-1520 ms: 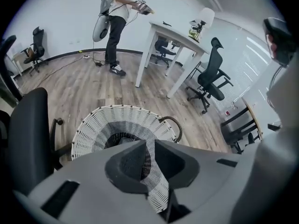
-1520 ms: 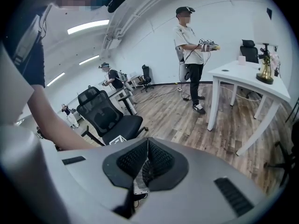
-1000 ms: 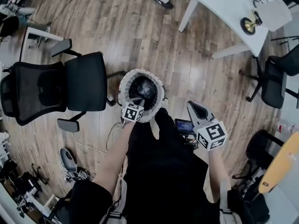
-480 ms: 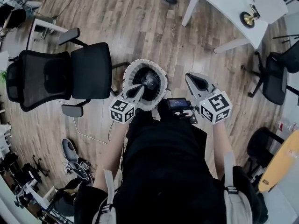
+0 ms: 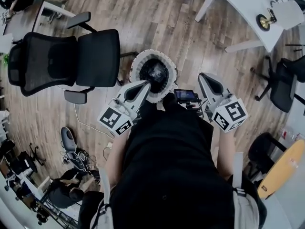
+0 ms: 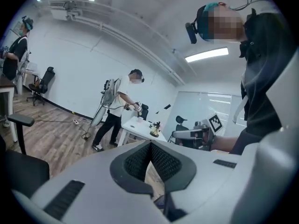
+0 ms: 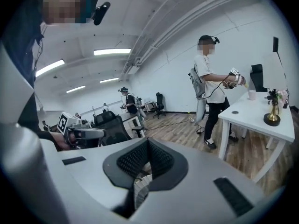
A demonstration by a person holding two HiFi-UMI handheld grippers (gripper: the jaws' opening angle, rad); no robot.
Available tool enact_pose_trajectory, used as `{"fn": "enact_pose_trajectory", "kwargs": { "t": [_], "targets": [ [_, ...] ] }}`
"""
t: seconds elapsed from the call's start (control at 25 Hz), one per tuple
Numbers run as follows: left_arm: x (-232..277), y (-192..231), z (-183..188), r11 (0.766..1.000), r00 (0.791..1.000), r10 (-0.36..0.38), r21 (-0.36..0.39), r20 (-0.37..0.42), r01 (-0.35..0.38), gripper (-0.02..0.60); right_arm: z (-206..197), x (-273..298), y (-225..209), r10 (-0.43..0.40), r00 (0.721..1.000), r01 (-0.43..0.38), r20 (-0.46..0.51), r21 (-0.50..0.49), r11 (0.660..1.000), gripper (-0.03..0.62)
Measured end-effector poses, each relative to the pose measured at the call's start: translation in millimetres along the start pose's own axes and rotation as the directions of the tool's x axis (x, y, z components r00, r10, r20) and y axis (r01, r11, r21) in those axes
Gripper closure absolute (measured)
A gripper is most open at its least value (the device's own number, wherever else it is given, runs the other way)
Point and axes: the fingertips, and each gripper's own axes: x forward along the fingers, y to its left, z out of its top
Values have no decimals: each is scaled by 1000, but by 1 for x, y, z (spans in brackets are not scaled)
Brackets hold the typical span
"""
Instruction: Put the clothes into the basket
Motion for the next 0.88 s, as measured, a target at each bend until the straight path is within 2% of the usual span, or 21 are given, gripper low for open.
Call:
{"fn": "enact_pose_trajectory", "kwargs": {
  "t": [0.24,0.88],
  "targets": [
    [-3,-10,4,999,999,-44,-5,22,44,569,-5,-7,12,23,1000,-23,-7,-7,1000,580],
    [-7,-9,-2,999,999,-36,-19,23,37,569,-6,-6,27,15,1000,-15,-6,-63,998,580]
  ]
}}
